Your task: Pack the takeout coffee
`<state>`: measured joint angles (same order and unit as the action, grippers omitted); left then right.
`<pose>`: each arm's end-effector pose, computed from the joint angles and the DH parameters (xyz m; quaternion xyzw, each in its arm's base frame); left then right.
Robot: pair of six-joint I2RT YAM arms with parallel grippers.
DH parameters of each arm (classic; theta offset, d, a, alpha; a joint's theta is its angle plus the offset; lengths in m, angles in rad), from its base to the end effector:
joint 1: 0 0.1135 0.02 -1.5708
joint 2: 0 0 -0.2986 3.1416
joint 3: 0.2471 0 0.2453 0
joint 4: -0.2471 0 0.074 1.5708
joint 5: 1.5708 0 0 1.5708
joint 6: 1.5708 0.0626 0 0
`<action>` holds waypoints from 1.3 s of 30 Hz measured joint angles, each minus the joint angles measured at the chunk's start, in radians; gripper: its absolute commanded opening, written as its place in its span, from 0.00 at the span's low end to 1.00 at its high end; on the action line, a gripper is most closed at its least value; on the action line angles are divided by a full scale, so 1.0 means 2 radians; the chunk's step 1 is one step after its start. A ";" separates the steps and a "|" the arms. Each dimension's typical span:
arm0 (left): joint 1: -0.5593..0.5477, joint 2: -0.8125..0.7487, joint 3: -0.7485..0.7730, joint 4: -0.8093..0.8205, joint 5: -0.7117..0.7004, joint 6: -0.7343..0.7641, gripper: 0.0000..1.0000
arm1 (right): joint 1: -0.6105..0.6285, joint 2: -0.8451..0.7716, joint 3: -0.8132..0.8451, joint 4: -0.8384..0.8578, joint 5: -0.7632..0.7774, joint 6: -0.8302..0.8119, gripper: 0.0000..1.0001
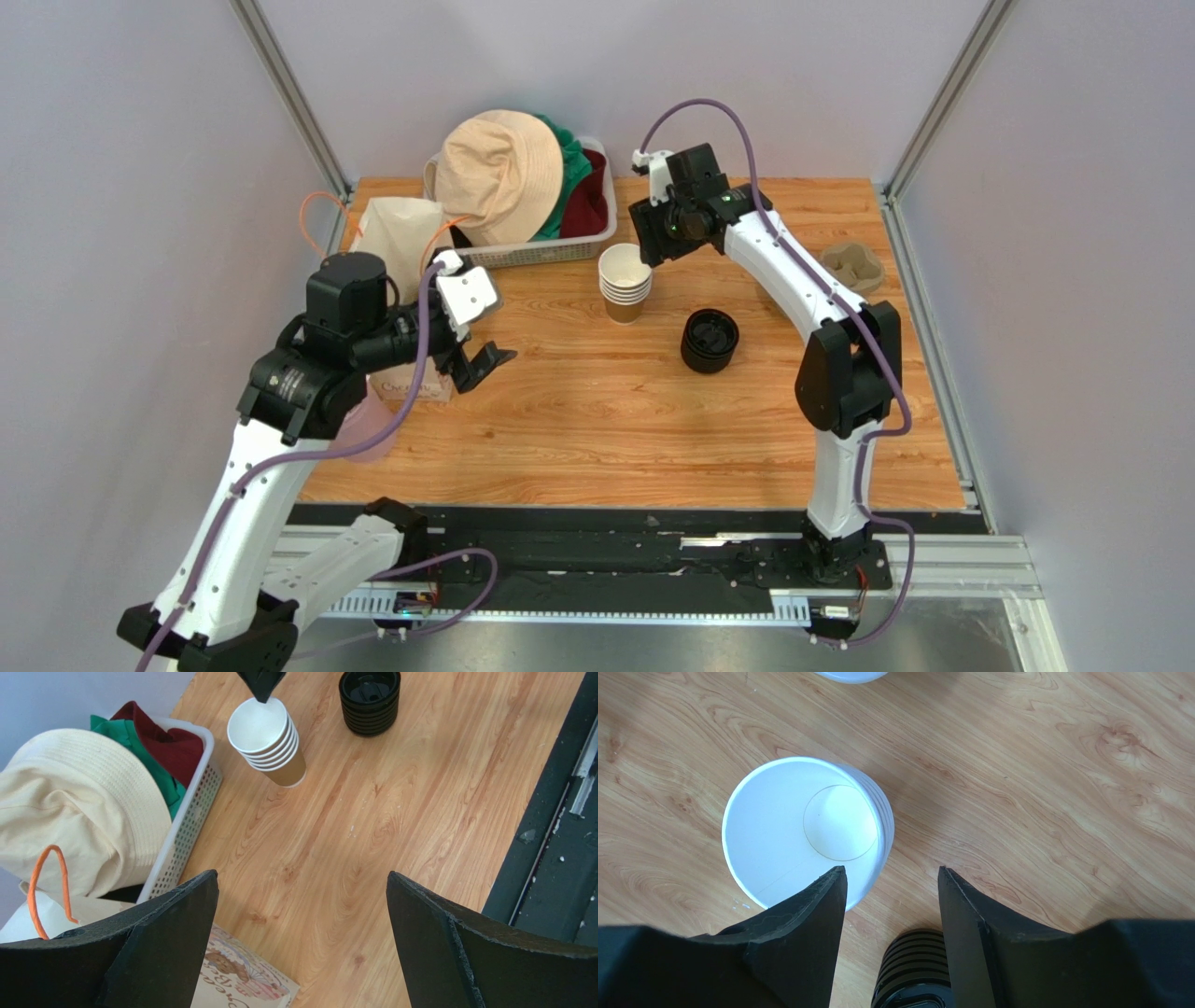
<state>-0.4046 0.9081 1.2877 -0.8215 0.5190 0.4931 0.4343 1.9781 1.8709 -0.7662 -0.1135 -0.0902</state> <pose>0.1266 -0.0880 0.4379 0.4780 0.6761 -0.1937 0.5261 0.4222 0.2036 0.3175 -0.2620 0.9012 0.1109 0.3270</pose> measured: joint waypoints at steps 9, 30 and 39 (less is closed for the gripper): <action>0.000 -0.035 -0.029 -0.021 0.000 0.016 0.98 | 0.000 0.008 0.011 0.000 -0.014 0.008 0.43; 0.000 -0.033 -0.041 -0.021 0.007 0.015 0.98 | 0.025 0.016 0.014 0.000 0.009 0.008 0.34; 0.000 -0.033 -0.043 -0.021 0.008 0.015 0.98 | 0.025 0.019 0.014 0.000 0.013 0.006 0.36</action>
<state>-0.4053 0.8417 1.2011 -0.8627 0.5350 0.5224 0.4839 2.0167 1.8992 -0.7662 -0.0875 -0.0776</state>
